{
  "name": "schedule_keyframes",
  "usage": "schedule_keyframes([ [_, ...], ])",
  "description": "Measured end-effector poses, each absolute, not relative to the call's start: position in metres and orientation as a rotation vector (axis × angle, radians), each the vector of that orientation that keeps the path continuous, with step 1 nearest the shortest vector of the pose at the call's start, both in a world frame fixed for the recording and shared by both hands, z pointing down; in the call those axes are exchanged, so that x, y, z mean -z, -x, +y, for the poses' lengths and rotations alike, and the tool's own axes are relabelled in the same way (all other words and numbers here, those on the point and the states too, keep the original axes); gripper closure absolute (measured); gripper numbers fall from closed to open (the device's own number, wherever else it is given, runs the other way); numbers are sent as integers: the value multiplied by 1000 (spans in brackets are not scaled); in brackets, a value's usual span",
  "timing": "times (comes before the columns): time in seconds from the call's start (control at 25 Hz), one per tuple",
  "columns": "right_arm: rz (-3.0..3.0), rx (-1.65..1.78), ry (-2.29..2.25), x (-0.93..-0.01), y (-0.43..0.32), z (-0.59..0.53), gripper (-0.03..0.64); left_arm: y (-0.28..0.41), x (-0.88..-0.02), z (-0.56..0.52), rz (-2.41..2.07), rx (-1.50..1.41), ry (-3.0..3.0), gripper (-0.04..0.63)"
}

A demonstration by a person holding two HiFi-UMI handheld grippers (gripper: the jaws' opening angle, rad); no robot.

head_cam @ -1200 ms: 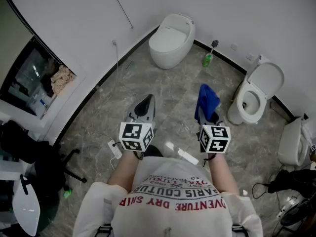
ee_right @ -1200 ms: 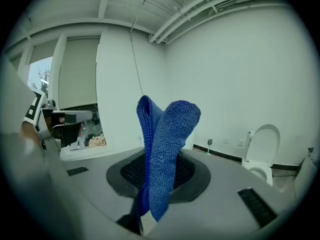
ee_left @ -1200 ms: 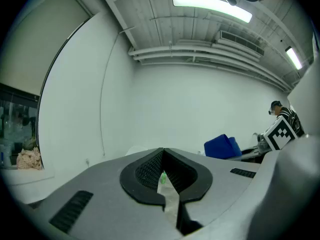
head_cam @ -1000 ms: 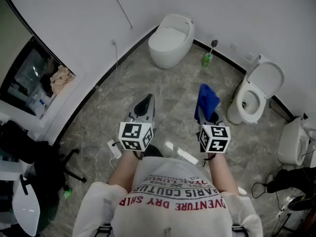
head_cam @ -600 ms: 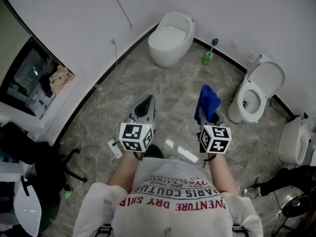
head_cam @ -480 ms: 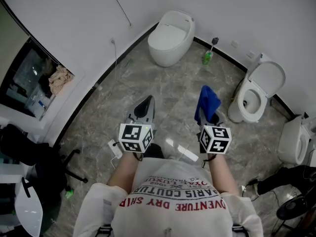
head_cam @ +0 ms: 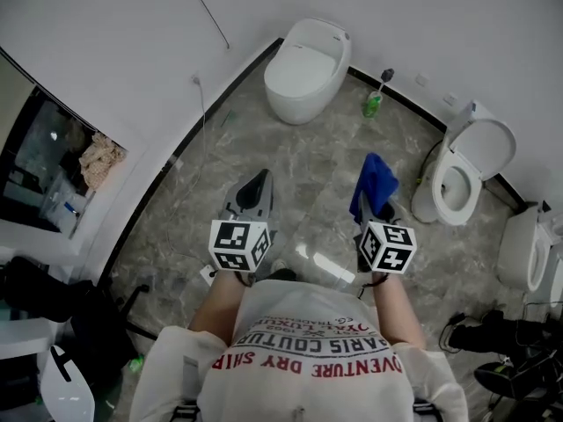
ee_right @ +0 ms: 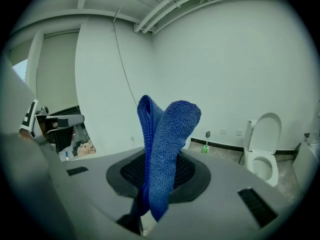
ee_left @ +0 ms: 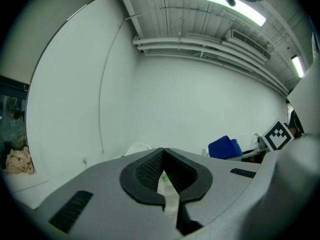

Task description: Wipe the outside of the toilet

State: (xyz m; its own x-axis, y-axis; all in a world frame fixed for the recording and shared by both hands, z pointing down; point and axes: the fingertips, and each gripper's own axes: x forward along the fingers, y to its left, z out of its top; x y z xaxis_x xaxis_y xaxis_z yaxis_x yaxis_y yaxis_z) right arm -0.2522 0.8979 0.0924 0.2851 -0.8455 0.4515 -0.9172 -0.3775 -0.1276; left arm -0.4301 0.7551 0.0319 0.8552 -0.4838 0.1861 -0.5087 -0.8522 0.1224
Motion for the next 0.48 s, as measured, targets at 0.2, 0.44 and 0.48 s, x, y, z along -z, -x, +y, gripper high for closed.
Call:
schedule_keyframes([
  [0.2, -1610, -710, -2447, -87, 241, 833, 540, 428, -27, 681, -739, -239, -2879, 589],
  [0.44, -1600, -745, -2452, -98, 219, 761, 540, 424, -38, 601, -799, -253, -2846, 589],
  [0.48, -1600, -749, -2447, -101, 214, 749, 540, 420, -41, 589, -806, -256, -2842, 589],
])
